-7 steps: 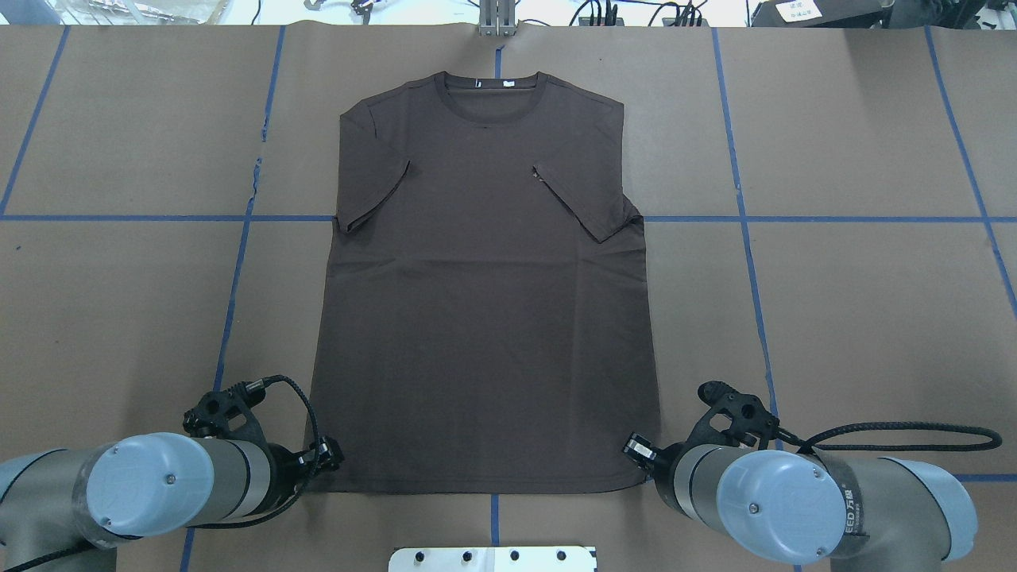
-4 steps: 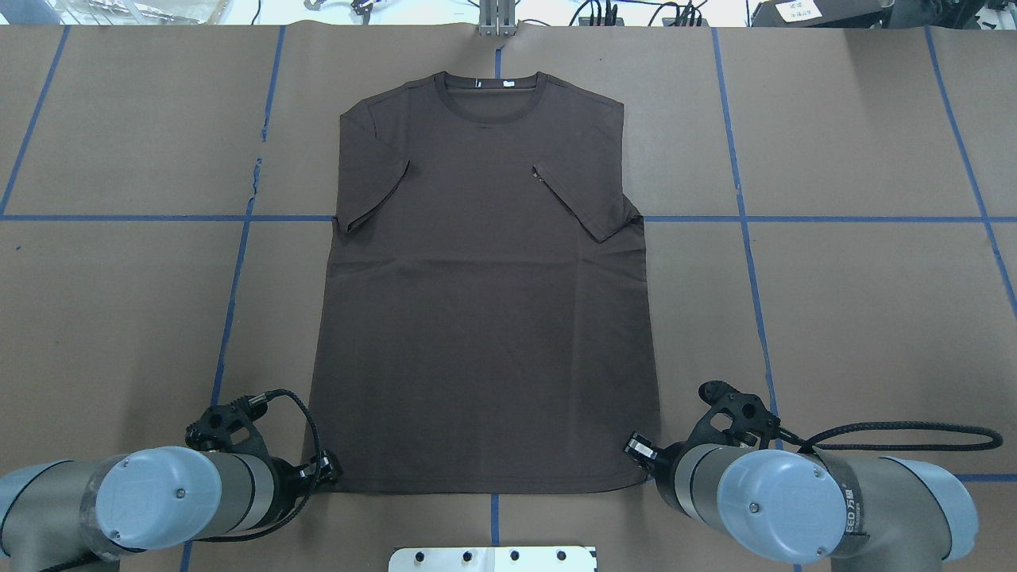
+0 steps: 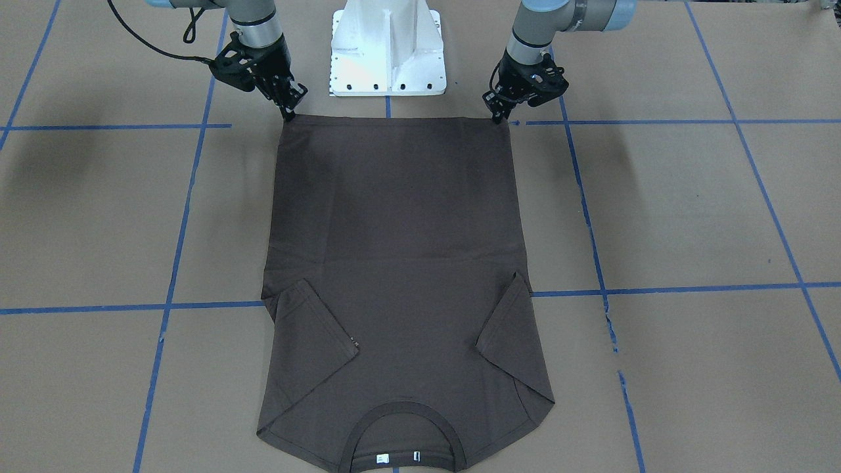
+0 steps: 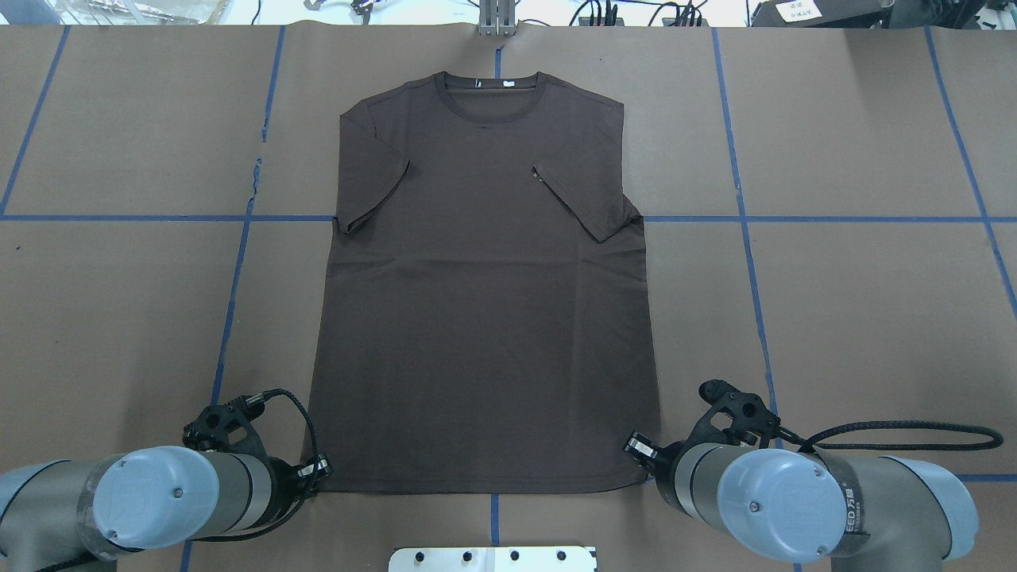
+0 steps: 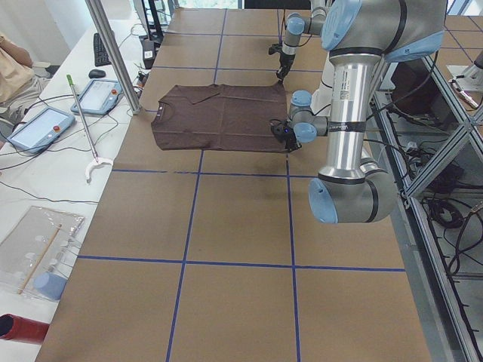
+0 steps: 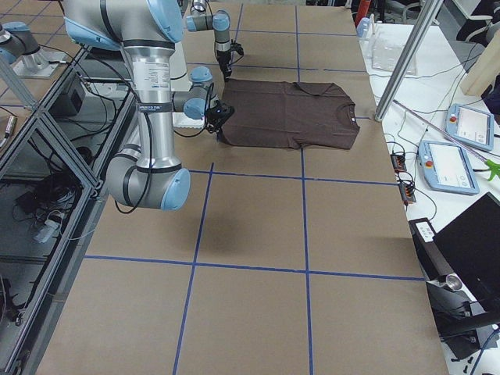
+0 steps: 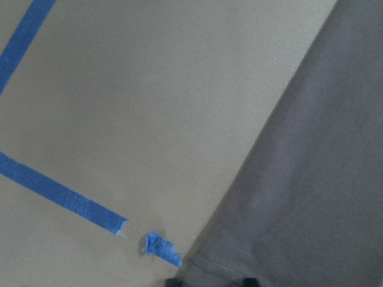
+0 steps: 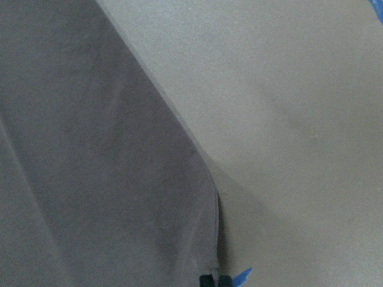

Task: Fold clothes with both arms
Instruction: 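Lift the hem with both grippers and fold it toward the collar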

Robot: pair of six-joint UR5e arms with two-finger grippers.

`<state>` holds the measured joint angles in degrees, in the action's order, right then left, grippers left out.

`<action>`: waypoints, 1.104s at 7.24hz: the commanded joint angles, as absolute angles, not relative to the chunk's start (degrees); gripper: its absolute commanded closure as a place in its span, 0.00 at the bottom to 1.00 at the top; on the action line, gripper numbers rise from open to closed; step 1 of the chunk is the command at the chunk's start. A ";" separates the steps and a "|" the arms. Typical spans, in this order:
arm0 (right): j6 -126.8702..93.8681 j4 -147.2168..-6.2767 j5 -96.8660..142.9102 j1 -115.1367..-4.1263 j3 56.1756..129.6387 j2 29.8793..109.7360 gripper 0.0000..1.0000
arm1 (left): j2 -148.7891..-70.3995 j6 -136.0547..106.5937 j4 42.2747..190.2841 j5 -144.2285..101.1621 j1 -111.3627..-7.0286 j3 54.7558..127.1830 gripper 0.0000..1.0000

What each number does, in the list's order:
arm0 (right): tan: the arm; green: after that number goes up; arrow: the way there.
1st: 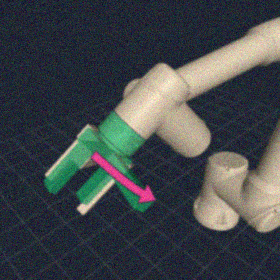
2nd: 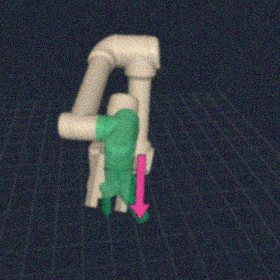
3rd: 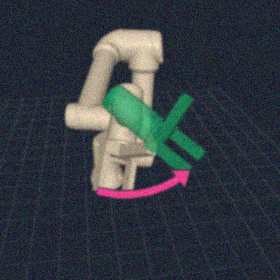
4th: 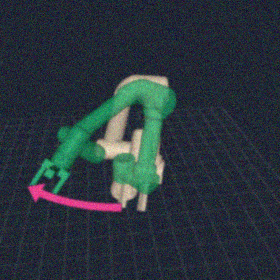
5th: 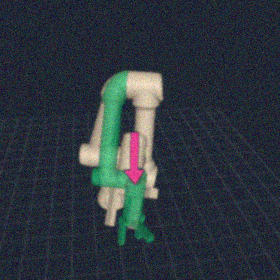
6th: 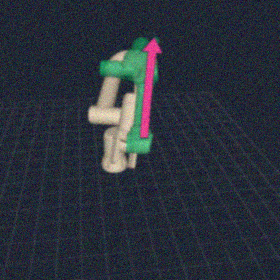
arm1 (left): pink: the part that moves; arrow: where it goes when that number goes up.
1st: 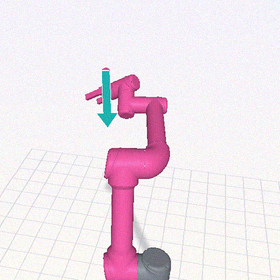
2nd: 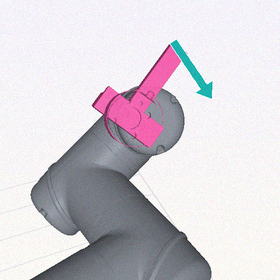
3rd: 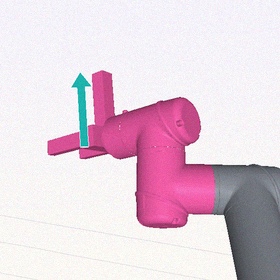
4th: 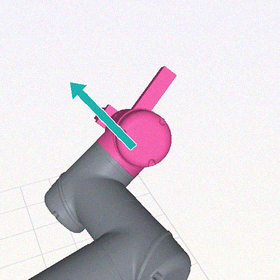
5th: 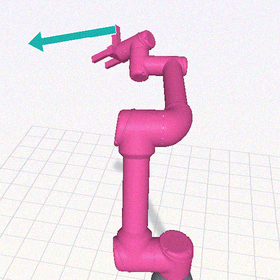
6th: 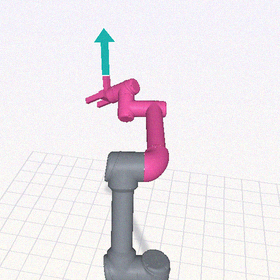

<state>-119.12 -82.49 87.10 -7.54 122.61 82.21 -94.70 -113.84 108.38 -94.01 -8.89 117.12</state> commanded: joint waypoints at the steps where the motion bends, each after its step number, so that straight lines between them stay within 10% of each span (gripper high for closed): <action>1: -119.09 -82.44 87.19 -7.65 122.69 82.18 1.00 | -94.92 -113.99 108.37 -94.13 -9.05 118.90 1.00; 8: -117.18 -84.19 94.97 -13.74 142.92 95.91 1.00 | -96.76 -121.14 94.22 -94.66 -4.71 140.11 1.00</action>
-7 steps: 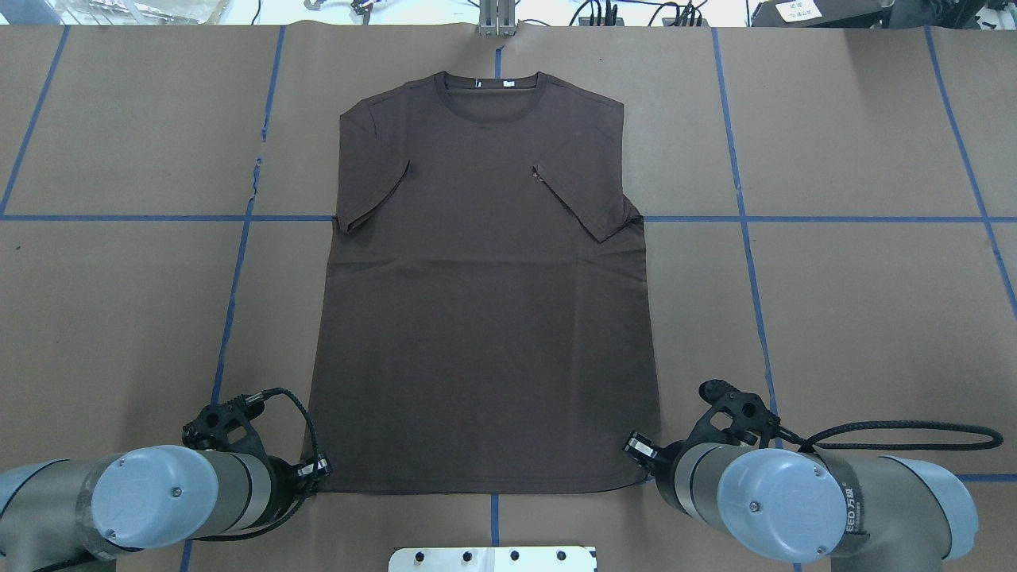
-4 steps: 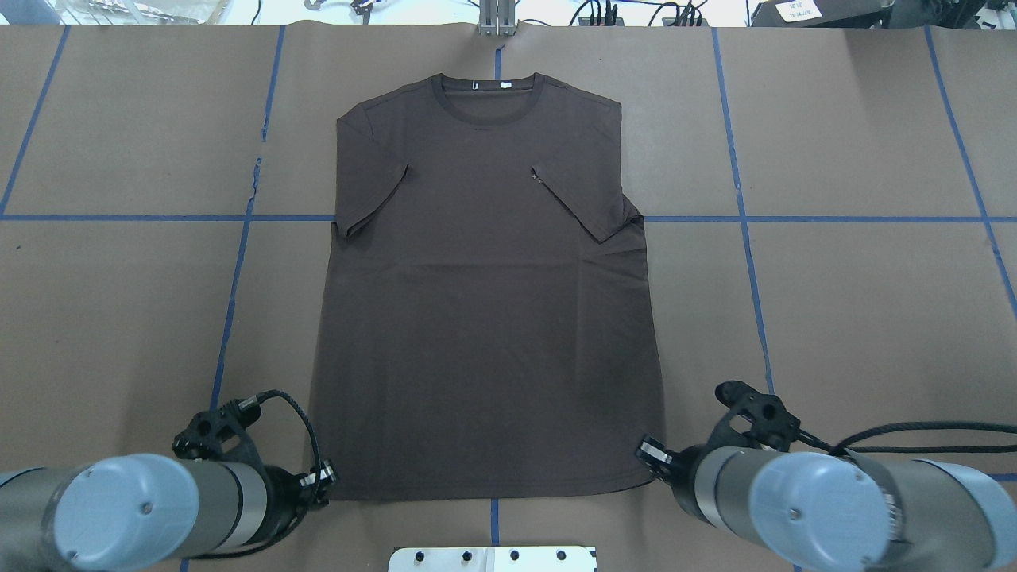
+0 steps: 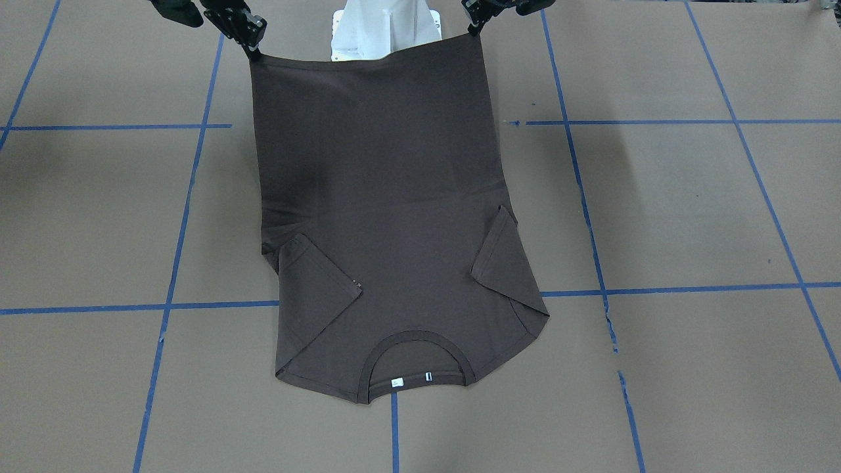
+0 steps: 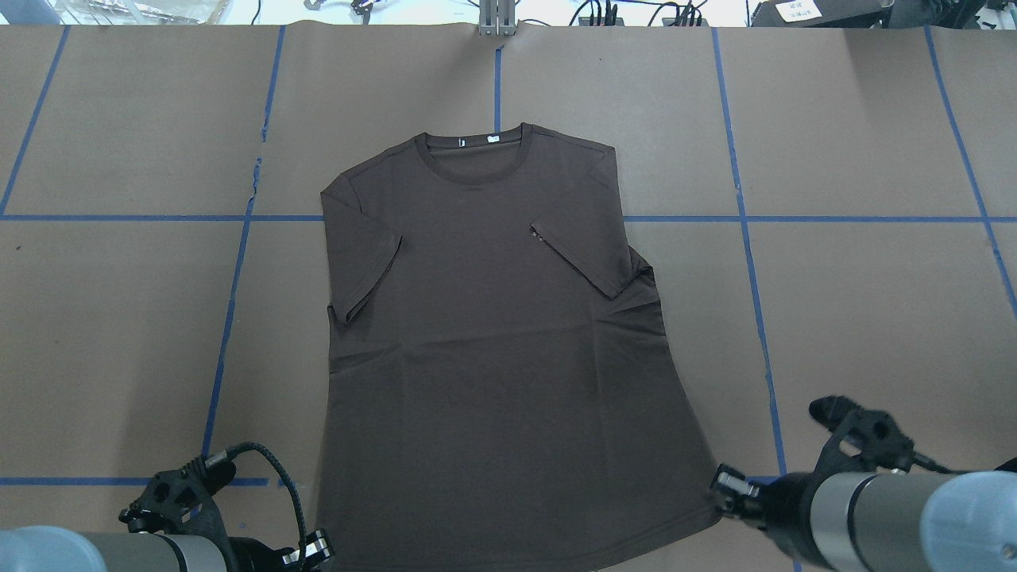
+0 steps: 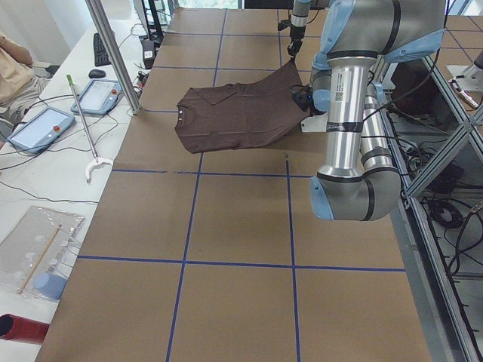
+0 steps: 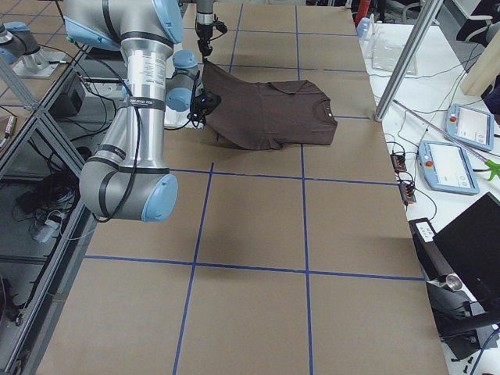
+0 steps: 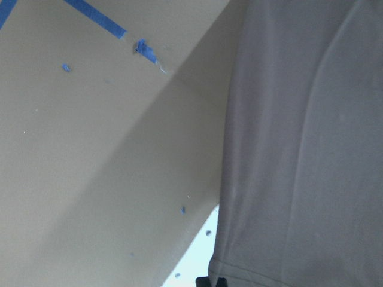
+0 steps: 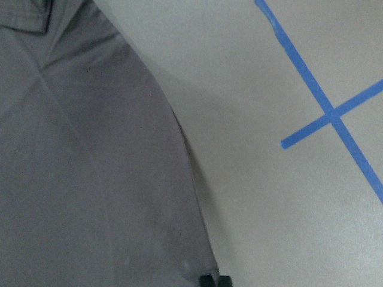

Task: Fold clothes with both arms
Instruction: 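Lift the hem with both grippers and fold it toward the collar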

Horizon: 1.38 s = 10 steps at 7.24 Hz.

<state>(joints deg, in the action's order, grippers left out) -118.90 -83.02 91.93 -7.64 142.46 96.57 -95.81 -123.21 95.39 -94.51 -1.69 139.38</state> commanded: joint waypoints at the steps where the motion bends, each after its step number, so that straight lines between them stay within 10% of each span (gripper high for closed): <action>1: -112.20 -87.59 100.23 -22.85 138.56 86.58 1.00 | -99.99 -112.15 94.04 -94.66 -12.05 139.14 1.00; 3: -104.46 -98.40 103.71 -32.66 121.73 64.79 1.00 | -106.75 -100.69 92.90 -98.94 -25.34 129.69 1.00; 10: -87.90 -75.33 108.63 -46.75 66.59 40.99 1.00 | -120.75 -84.56 120.98 -98.26 -44.73 81.00 1.00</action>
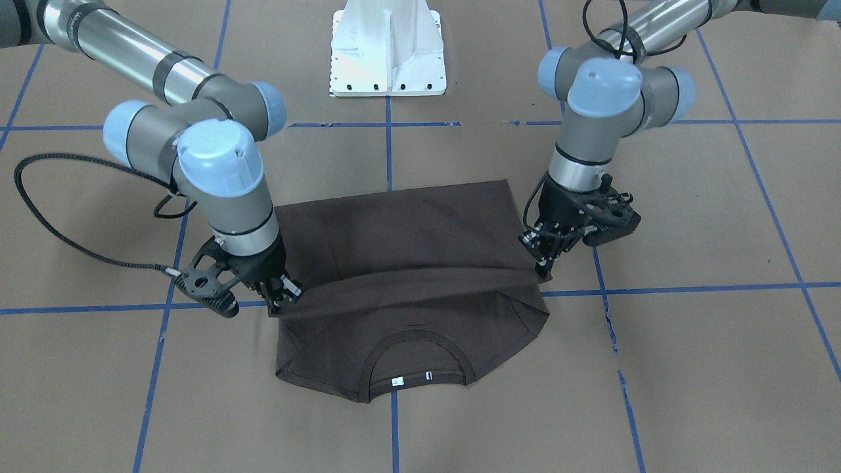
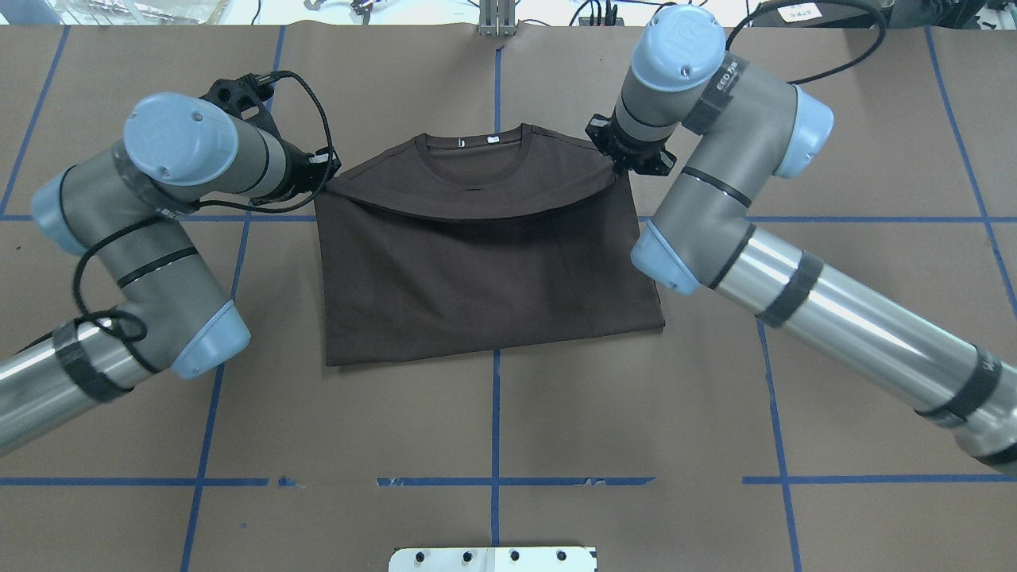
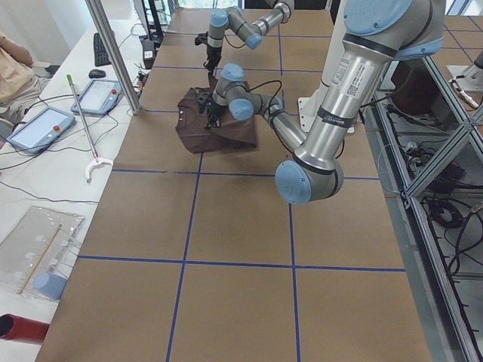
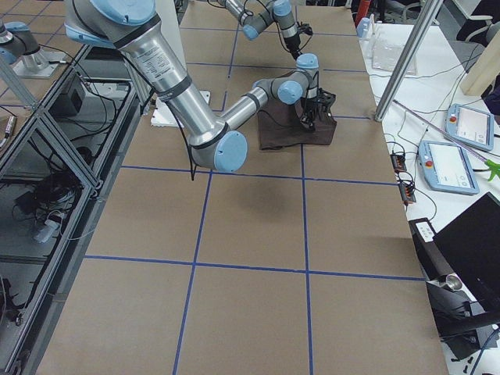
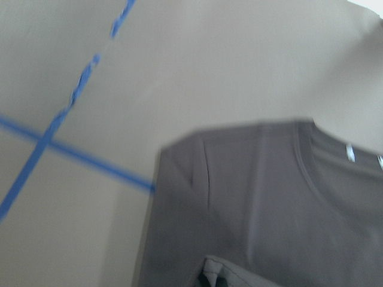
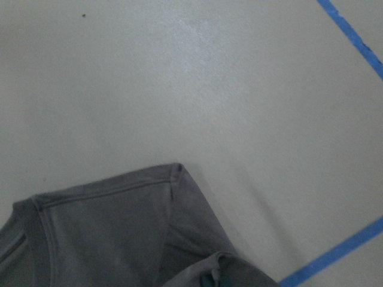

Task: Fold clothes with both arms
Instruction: 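Lift the hem with both grippers and fold it toward the collar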

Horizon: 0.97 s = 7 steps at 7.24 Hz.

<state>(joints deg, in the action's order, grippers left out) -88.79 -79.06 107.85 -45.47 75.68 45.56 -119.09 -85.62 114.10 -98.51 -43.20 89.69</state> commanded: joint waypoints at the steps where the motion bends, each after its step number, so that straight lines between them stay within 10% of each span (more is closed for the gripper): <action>1: -86.50 -74.71 108.11 -46.76 64.27 40.00 0.97 | -121.81 -82.46 122.50 -98.17 -44.82 77.38 0.50; 2: -86.83 -69.23 107.15 -46.67 62.94 40.34 0.02 | -121.73 -81.05 123.22 -98.26 -45.00 77.52 0.32; 4: -87.36 -68.90 107.48 -47.11 66.07 41.04 0.00 | -121.03 -81.47 123.31 -98.87 -45.26 83.81 0.30; 7: -96.54 -68.38 106.97 -40.64 90.72 59.45 0.00 | -119.27 -84.01 121.03 -103.00 -45.35 91.92 0.29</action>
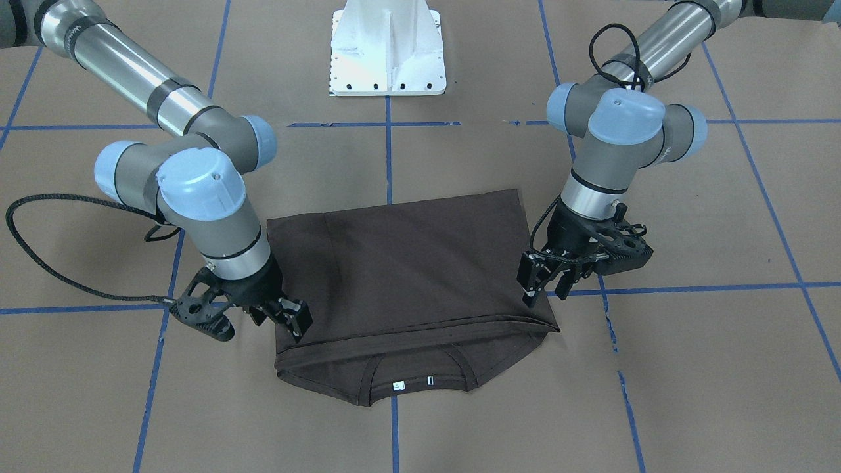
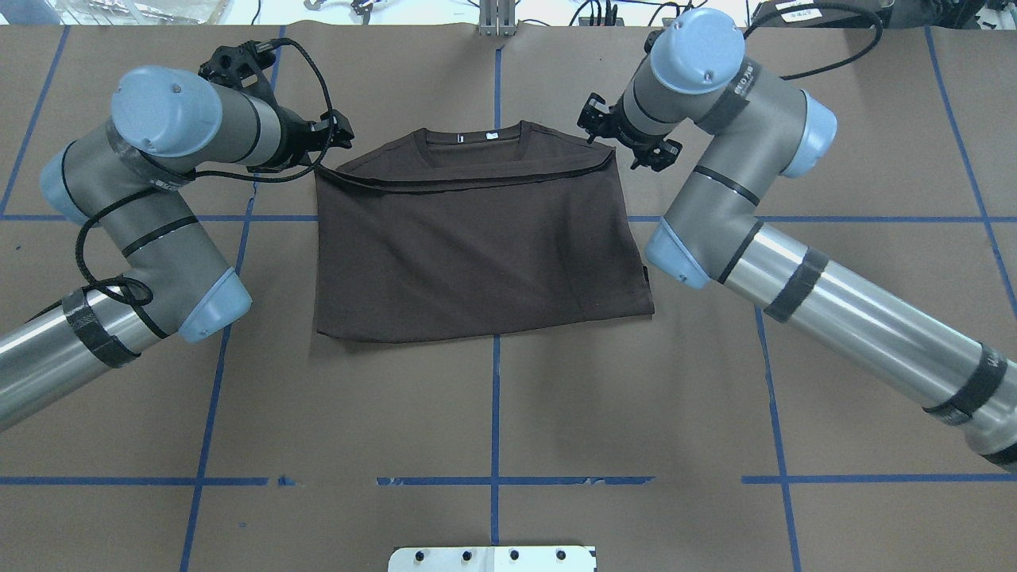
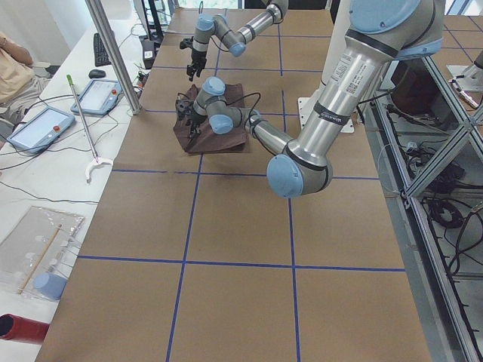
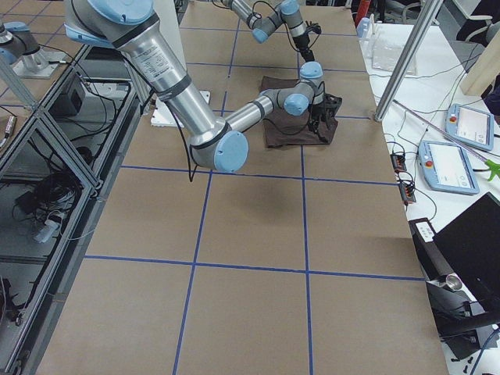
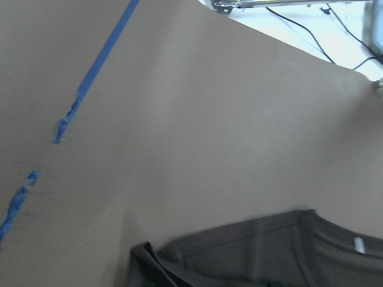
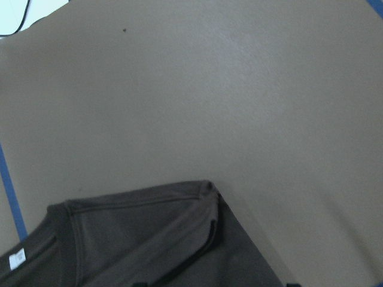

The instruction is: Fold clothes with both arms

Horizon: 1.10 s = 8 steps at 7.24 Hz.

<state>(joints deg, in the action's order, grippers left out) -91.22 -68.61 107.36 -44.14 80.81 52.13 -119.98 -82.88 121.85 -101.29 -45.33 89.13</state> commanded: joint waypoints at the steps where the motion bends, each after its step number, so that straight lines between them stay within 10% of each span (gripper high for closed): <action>1: -101.03 -68.55 104.09 -37.04 96.10 63.68 0.00 | -119.27 -84.11 121.03 -103.01 -45.35 92.02 0.29; 8: -103.62 -73.11 100.46 -32.43 99.75 68.19 0.00 | -117.16 -83.50 121.73 -103.71 -44.83 91.50 0.28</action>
<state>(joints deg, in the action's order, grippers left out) -103.55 -71.74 100.50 -32.60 99.57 67.47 -117.20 -83.95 121.52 -103.78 -44.90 91.71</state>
